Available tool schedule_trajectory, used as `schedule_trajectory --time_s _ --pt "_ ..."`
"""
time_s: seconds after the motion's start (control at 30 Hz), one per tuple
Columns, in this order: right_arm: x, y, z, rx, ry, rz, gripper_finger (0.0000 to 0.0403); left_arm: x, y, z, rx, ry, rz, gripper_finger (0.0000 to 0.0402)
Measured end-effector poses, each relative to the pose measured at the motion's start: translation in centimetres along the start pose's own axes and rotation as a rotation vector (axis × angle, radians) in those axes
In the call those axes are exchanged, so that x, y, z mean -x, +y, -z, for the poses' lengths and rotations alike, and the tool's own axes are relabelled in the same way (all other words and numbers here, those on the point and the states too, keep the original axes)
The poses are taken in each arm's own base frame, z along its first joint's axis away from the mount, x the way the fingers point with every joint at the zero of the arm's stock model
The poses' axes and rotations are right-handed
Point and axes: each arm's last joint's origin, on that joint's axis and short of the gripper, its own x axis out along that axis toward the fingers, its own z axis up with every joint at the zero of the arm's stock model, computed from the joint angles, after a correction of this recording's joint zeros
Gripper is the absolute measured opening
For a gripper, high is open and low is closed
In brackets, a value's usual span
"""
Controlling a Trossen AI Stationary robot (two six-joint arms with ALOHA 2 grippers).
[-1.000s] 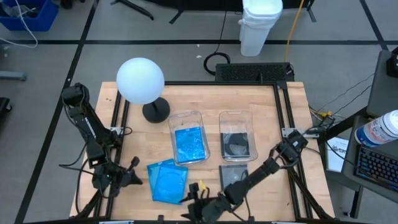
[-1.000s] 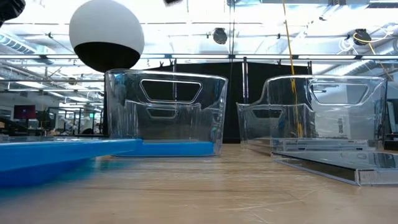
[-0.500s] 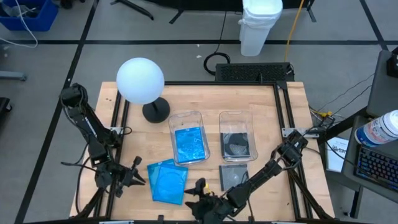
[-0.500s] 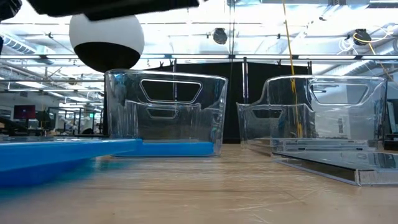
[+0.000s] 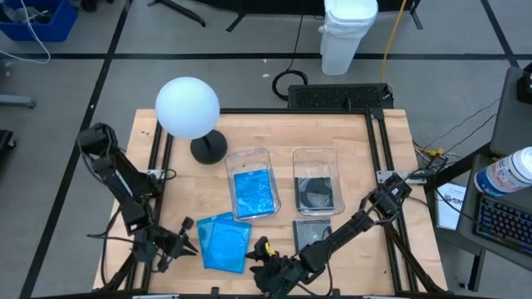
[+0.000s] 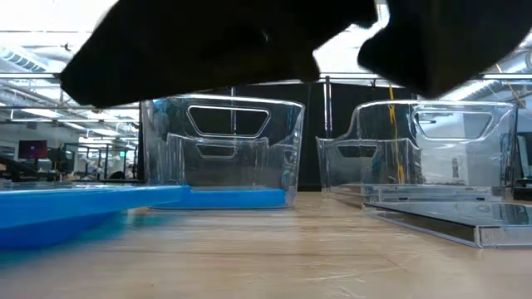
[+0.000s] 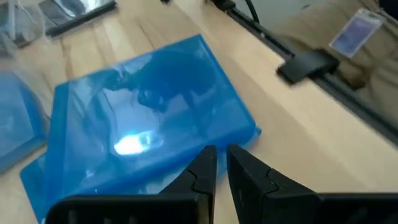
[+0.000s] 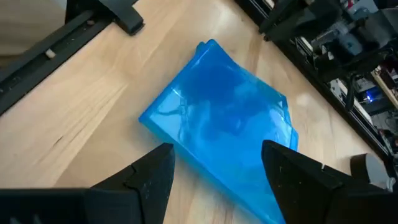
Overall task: Pick & place jewel cases by type
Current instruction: Put the blue CD case into the left transparent bin
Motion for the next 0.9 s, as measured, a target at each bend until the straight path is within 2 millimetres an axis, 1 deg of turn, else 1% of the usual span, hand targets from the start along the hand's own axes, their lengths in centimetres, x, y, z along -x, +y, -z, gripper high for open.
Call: schedule_trajectory --time_s 0.1,0.2,0.3,0.43,0.53,0.63,0.77,0.9 --pt "-0.7 0.5 0.7 0.036 0.019 -0.003 0.0233 -0.1 -0.4 -1.5 0.015 0.033 -0.023 0.0047" --pt "-1.6 1.0 1.5 0.064 0.038 -0.003 0.0233 -0.6 -1.1 -2.8 -0.014 0.081 -0.042 0.0047" --pt "-2.5 1.5 2.2 0.081 0.042 0.001 0.0231 -1.7 -2.1 -3.9 -0.060 0.122 -0.062 0.0047" --pt "-3.2 1.9 2.3 0.085 0.019 0.030 0.0233 -3.4 -3.1 -4.9 -0.109 0.195 -0.107 0.0047" --pt "-3.2 2.0 2.2 0.107 0.007 0.043 0.0235 -3.7 -3.3 -5.3 -0.116 0.233 -0.176 0.0047" --pt "-3.0 2.3 2.1 0.114 0.002 0.038 0.0235 -3.5 -3.2 -5.9 -0.099 0.245 -0.204 0.0047" --pt "-2.6 3.0 2.0 0.142 -0.013 0.002 0.0236 -3.3 -3.1 -6.0 -0.033 0.265 -0.199 0.0047" --pt "-3.1 3.7 2.4 0.166 -0.019 -0.014 0.0237 -3.6 -2.6 -5.5 0.052 0.317 -0.171 0.0047"
